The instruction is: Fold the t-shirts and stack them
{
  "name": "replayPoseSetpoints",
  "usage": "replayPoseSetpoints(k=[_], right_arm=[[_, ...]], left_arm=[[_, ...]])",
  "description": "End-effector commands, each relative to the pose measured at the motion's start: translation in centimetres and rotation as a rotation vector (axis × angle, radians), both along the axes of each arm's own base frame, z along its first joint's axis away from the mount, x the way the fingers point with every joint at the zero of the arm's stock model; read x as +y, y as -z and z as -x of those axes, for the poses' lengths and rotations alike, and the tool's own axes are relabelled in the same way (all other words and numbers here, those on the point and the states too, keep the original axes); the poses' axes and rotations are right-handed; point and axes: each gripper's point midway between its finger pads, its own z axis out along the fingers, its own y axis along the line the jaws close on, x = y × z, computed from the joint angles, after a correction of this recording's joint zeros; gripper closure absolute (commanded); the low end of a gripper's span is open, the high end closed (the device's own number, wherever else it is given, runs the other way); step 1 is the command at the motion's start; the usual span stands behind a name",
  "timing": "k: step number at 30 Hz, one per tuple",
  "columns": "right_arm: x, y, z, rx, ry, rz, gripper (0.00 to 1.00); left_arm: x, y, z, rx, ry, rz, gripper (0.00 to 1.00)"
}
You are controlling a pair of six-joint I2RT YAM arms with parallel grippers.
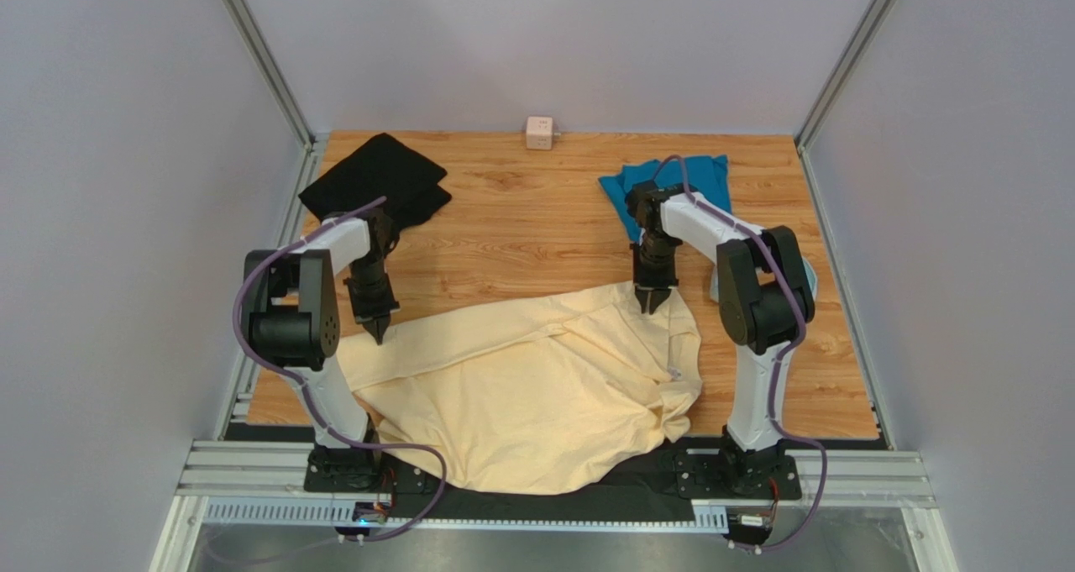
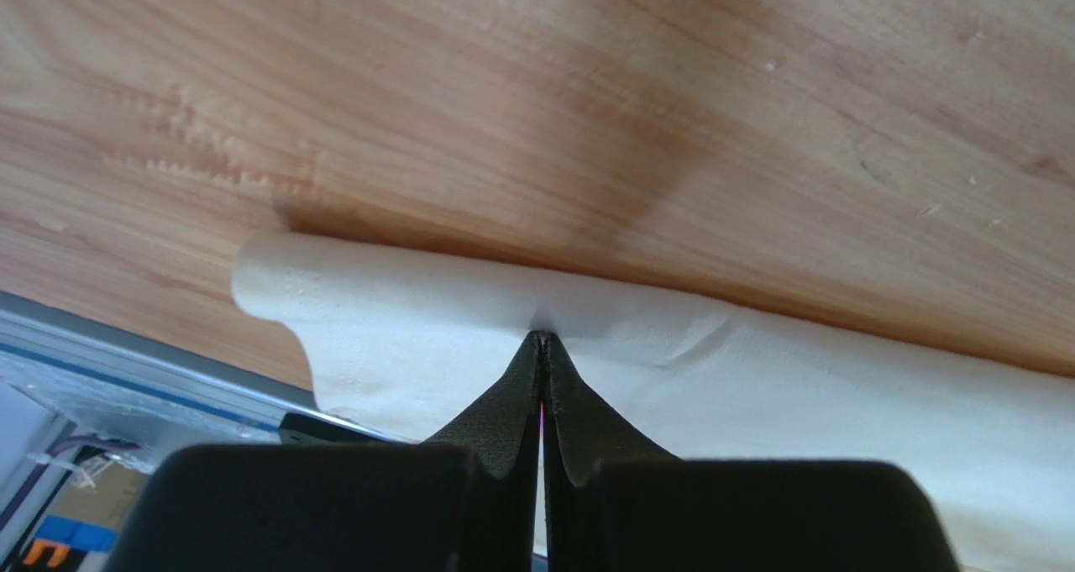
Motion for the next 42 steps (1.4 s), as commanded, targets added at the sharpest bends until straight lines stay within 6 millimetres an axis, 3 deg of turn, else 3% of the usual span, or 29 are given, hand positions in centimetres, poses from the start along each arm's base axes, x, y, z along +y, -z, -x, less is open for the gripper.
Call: replayPoseSetpoints(k=[1,8,15,24,33,37,38,40,41,42], right_arm=[[0.3,0.1,-0.9,-0.005,0.010,0.014,0.85],[1.0,0.6,-3.3,-0.004,0.030,0.015,0.99],[1.7,1.1,-5.1,0.000,0.053,0.017,1.00],[1.9,1.5,-6.7,-0.006,0.082,-0.013,1.00],[3.6,-1.7,-10.4,-0.086,0.131,-0.150,1.00],[3.7,-4.0,-11.2,-0.162,0.084,-0.179,1.00],[3.8,-4.2,-11.0,-0.172,0.070,-0.186,1.00],[4.0,-6.3,-10.8,-0.227,0.040,-0.227,0.99],[4.3,-7.0,-11.2,-0.269,0.030,-0.250,0.84],[4.4,-8.0,-10.5,-0.291,0.028,-0.273,0.76]], left_arm=[[-0.5,1.0,-0.6,-0.006,-0.029,0.014,1.00],[0.0,1.5,-2.3,-0.018,-0.043,-0.023,1.00],[-0.2,2.4,-3.9,0.002,-0.060,-0.020,1.00],[0.4,0.5,-4.9,-0.012,-0.061,-0.055,1.00],[0.8,-2.8,-9.9,-0.069,-0.040,-0.057,1.00],[-0.5,-3.4,-9.4,-0.111,-0.041,0.019,1.00],[-0.9,-4.5,-9.3,-0.155,-0.033,0.044,1.00],[-1.7,-4.3,-7.9,-0.164,-0.043,0.088,1.00],[-2.4,-5.6,-7.7,-0.211,-0.043,0.124,1.00],[-2.6,-5.3,-6.6,-0.210,-0.051,0.137,0.99]])
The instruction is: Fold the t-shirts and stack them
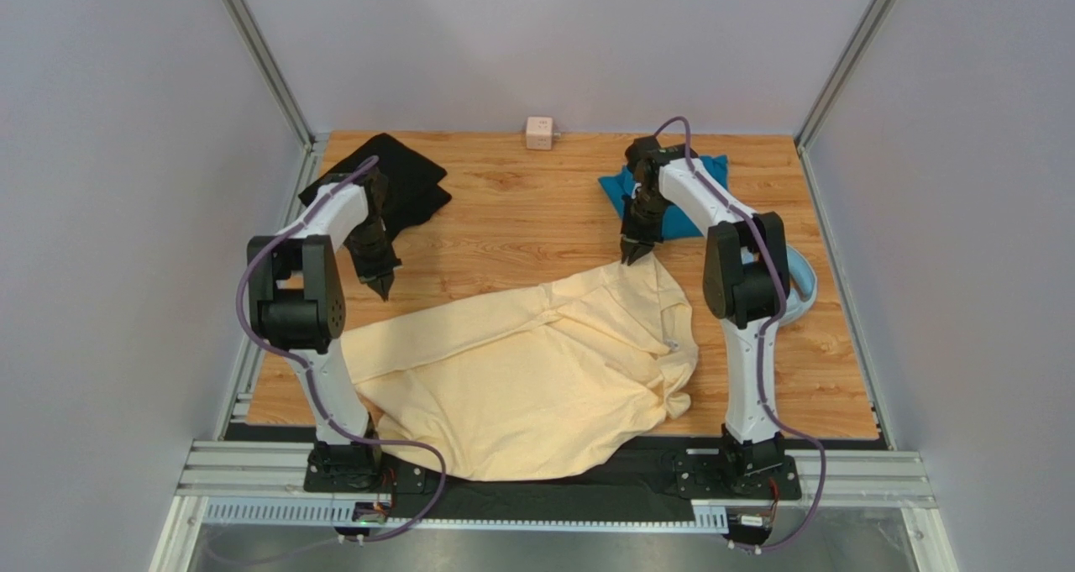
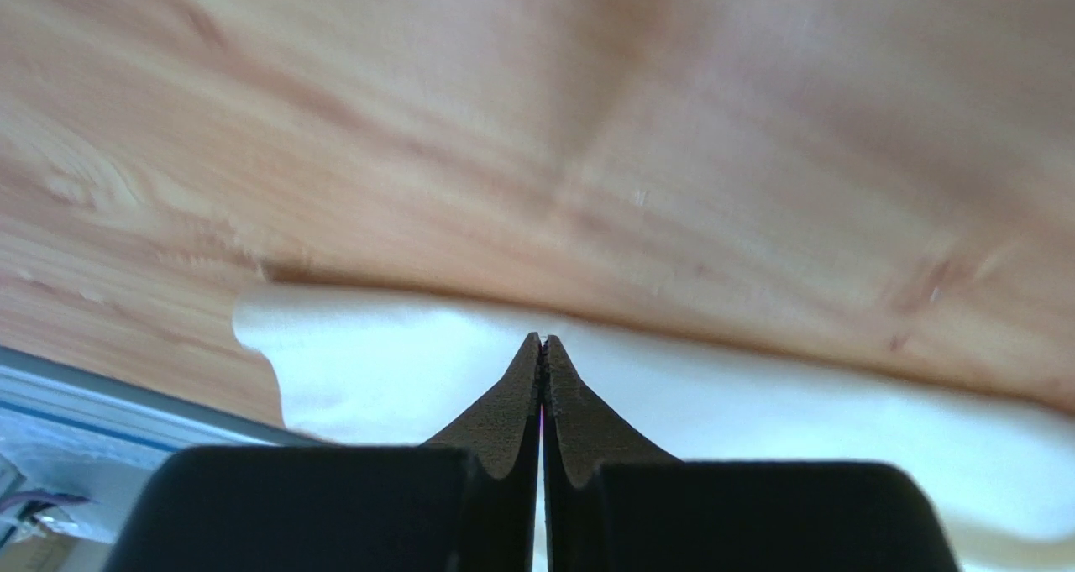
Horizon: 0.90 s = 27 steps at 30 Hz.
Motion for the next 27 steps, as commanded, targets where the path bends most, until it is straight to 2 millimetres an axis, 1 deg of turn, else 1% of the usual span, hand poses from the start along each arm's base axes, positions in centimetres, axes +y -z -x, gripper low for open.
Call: replayPoseSetpoints(k=[1,2,3,4,5,6,7,8,9,10,11,13,14,15,16,17,18,22,25,26,27], right_arm=[[1.5,-6.9,-0.6,-0.221,-0.049,-0.125,0.70],[1.7,-7.4,-0.9,-0.251,-0.049,-0.147,0.67],[2.5,-7.8,-0.3,-0.254,-0.058,-0.184,0.65],[2.9,-7.8,-0.2,-0.259,-0.067,-0.200,0.63],[3.3,-7.8,-0.3,-0.262,-0.073,-0.212,0.57],[4.1,-7.2,0.1,-0.243,-0.092,-0.212,0.56],[4.4,-6.8,0.1,-0.235,-0.100,-0.207,0.56],[4.4,-6.2,0.5,-0.203,-0.109,-0.194,0.56],[4.8,-4.7,0.8,-0.163,-0.120,-0.177,0.56],[5.1,-4.4,0.8,-0.152,-0.127,-0.169,0.56],[5.1,-3.0,1.3,-0.103,-0.128,-0.152,0.56],[5.3,-2.2,1.5,-0.077,-0.139,-0.134,0.55],[5.3,-1.3,1.7,-0.053,-0.137,-0.125,0.55],[5.2,-1.0,1.8,-0.040,-0.136,-0.112,0.55],[5.0,-0.6,1.9,-0.028,-0.135,-0.100,0.55],[4.7,0.0,2.3,0.006,-0.137,-0.084,0.55],[4.6,0.2,2.6,0.019,-0.145,-0.076,0.56],[3.8,1.4,4.0,0.070,-0.158,-0.045,0.57],[3.5,2.4,4.9,0.113,-0.160,-0.035,0.70],[3.4,2.9,5.2,0.134,-0.162,-0.032,0.91],[3.4,3.1,5.2,0.141,-0.163,-0.029,0.99]], left_arm=[[-2.0,-3.0,2.1,-0.113,-0.001,0.114,0.98],[-2.6,-4.2,2.3,-0.165,0.004,0.139,0.95],[-2.8,-3.8,2.8,-0.181,-0.002,0.149,0.91],[-2.8,-3.9,3.1,-0.198,-0.007,0.151,0.89],[-2.8,-4.3,3.3,-0.229,-0.015,0.151,0.86],[-2.9,-3.7,3.5,-0.234,-0.022,0.158,0.81],[-3.2,-3.5,3.6,-0.233,-0.033,0.167,0.81],[-3.3,-3.0,3.7,-0.217,-0.039,0.172,0.81],[-3.3,-2.5,3.8,-0.198,-0.047,0.173,0.81],[-3.2,-2.1,3.9,-0.185,-0.054,0.168,0.81],[-3.1,-1.2,4.0,-0.152,-0.059,0.156,0.82],[-2.7,-0.5,3.8,-0.131,-0.065,0.133,0.83],[-2.6,0.3,3.9,-0.099,-0.066,0.130,0.84],[-2.6,0.3,3.4,-0.093,-0.068,0.130,0.88],[-2.0,0.5,3.4,-0.068,-0.068,0.097,0.90],[-2.0,1.3,4.0,-0.001,-0.065,0.096,0.94],[-2.1,1.2,3.5,0.005,-0.059,0.104,1.00],[-2.3,2.1,4.0,0.060,-0.048,0.119,1.00],[-2.6,2.5,4.8,0.086,-0.041,0.133,1.00],[-2.5,2.7,5.0,0.100,-0.037,0.130,1.00],[-2.4,2.7,5.2,0.108,-0.030,0.127,1.00]])
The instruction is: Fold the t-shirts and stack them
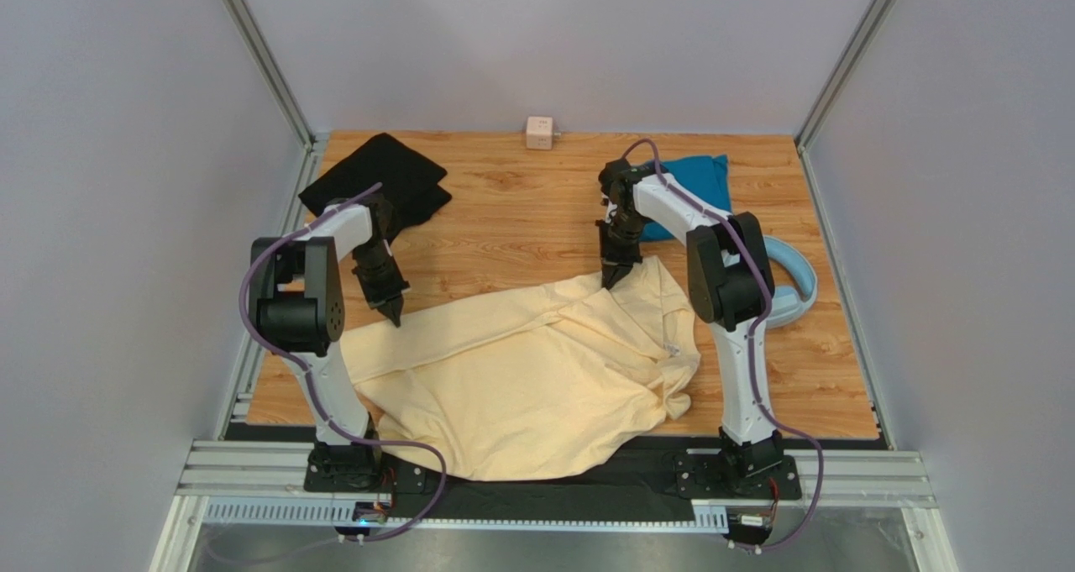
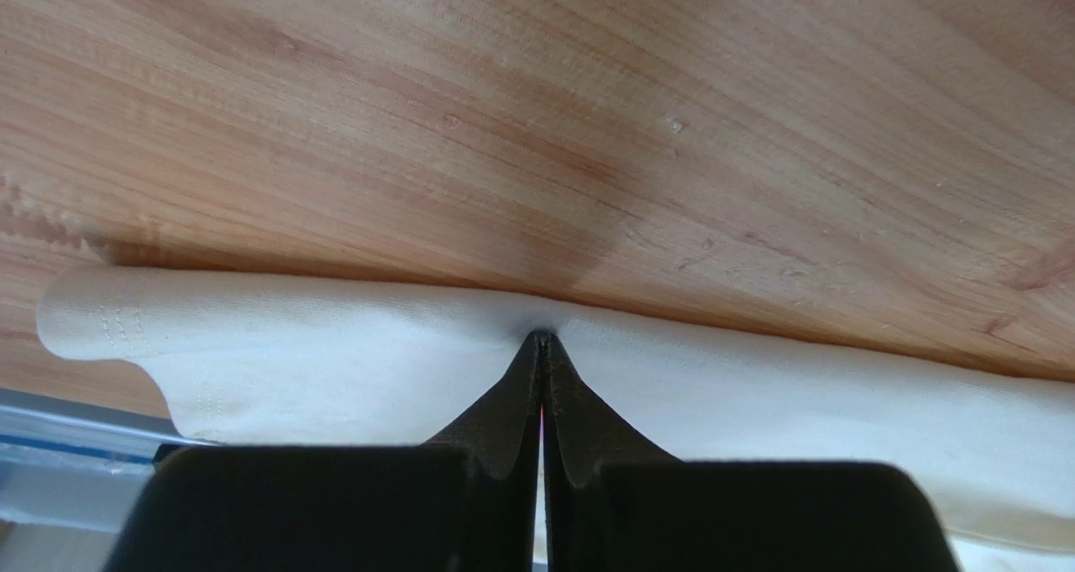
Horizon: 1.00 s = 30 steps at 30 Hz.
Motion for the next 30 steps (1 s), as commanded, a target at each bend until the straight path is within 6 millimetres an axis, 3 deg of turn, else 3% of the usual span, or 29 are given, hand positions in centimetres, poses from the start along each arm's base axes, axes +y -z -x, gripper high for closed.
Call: replayPoseSetpoints(k=[1,4,8,13,20,21,22,23,25,30], right_arm=[[-0.9,0.9,1.1,0.058,-0.023,0.039,1.00],[-0.9,1.3,0.7,0.060,-0.024,0.048,1.00],[-0.4,1.2,-0.6,0.043,-0.024,0.041,1.00],[0.3,0.5,-1.9,0.020,-0.028,0.020,1.00],[0.7,0.0,-1.8,0.004,-0.046,-0.024,0.99],[0.7,0.1,-1.4,0.012,-0.048,-0.031,0.93],[0.8,-0.5,-1.8,-0.019,-0.044,-0.039,0.77],[0.8,-0.7,-1.8,-0.031,-0.042,-0.039,0.72],[0.8,-0.9,-1.8,-0.046,-0.037,-0.046,0.69],[0.9,-1.4,-1.3,-0.034,-0.039,-0.059,0.62]], left_arm=[[0.0,-0.3,1.0,0.043,0.032,0.009,1.00],[1.0,-0.5,1.1,0.067,0.050,-0.041,1.00],[1.6,-1.2,-0.2,0.058,0.066,-0.074,1.00],[1.5,-1.5,-0.8,0.060,0.069,-0.069,1.00],[0.6,-1.1,-0.3,0.040,0.073,-0.017,1.00],[0.5,-1.2,-0.3,0.024,0.067,-0.010,1.00],[0.2,-1.9,-0.9,-0.033,0.067,0.003,1.00],[0.3,-2.0,-0.7,-0.045,0.064,0.003,0.96],[0.0,-3.3,-1.1,-0.113,0.066,0.018,0.93],[-0.9,-4.8,0.0,-0.153,0.084,0.068,0.83]])
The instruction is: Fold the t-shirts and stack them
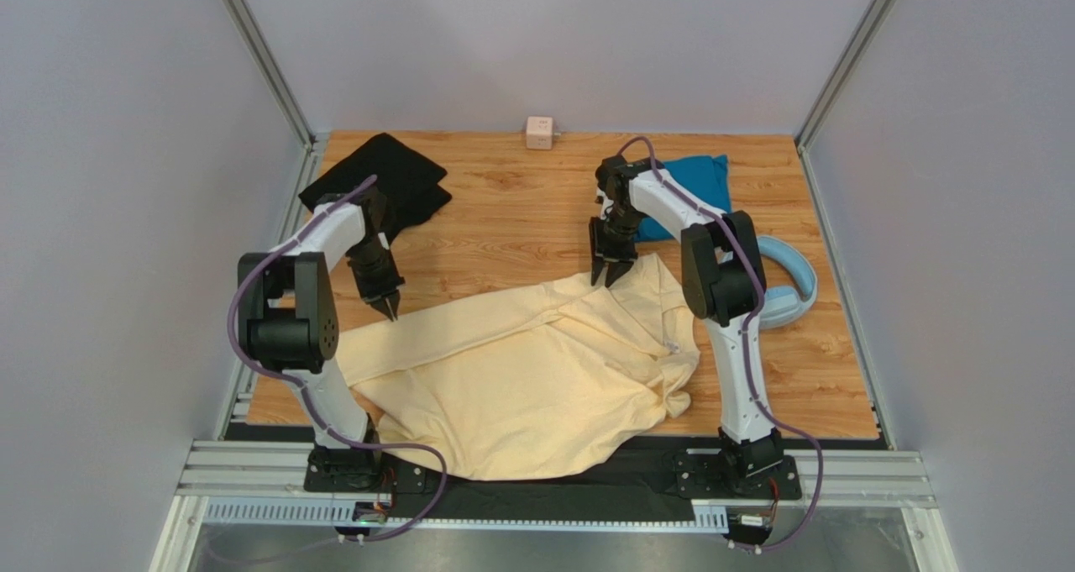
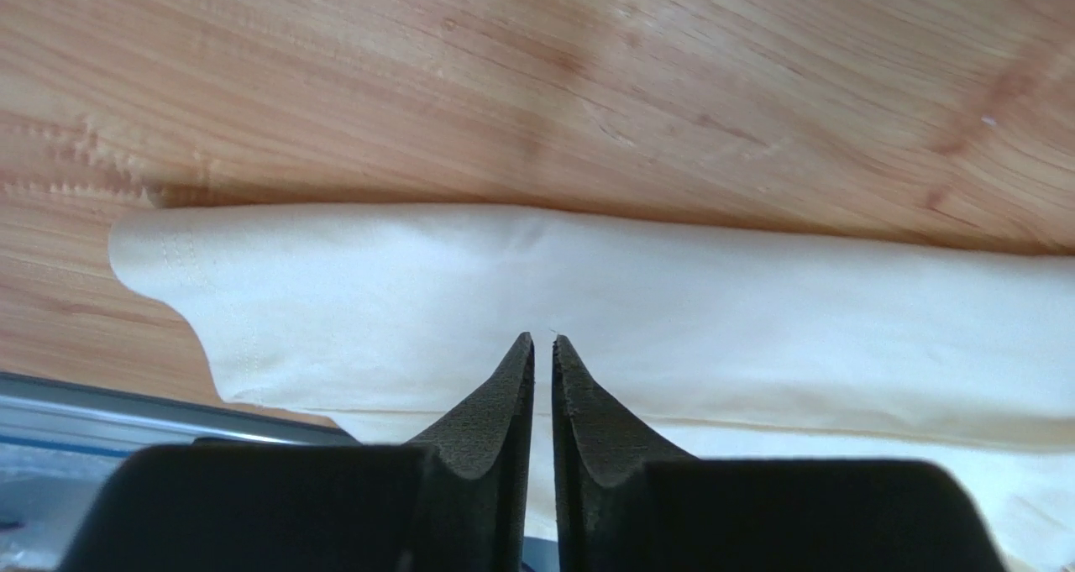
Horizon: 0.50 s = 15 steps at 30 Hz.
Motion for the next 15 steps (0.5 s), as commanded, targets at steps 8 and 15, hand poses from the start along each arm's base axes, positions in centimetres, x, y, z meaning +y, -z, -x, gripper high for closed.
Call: replayPoseSetpoints(k=[8,15], right_arm=[[0.0,-1.4,0.1,-0.049,-0.005,-0.025,0.52],[-0.4,-0.5,0.9,-0.009,0.014,0.003,0.55]], left_arm=[[-2.3,-0.8,1.5,-0.095,0.003,0.131,0.81],[-3.1,2.5,2.2,0.052,0.026,0.143,0.83]])
